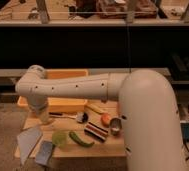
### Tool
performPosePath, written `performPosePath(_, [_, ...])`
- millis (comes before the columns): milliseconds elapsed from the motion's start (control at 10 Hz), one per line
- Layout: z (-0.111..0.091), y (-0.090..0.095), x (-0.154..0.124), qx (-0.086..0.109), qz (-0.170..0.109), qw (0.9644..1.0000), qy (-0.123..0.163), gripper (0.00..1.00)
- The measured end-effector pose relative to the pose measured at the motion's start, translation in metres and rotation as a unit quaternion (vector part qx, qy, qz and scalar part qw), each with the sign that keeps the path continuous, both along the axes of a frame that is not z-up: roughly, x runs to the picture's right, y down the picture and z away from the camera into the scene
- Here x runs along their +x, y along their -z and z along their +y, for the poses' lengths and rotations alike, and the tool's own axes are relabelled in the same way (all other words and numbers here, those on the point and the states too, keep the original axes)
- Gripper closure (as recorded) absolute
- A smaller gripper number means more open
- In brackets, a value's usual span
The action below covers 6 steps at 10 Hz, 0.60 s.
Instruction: Place fork in table surface
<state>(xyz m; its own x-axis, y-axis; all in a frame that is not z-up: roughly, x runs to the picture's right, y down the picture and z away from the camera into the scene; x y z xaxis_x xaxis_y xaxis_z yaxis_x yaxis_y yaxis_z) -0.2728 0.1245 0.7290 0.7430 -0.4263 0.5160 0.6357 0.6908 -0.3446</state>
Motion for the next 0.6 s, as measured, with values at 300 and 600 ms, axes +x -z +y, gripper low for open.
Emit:
performPosePath(300, [0.019, -0.021, -0.014, -0.011, -0.009, 0.9998, 0.011, 0.35])
performPosePath(600, [0.023, -0.043, -0.032, -0.017, -0.012, 0.9996, 0.017, 0.35])
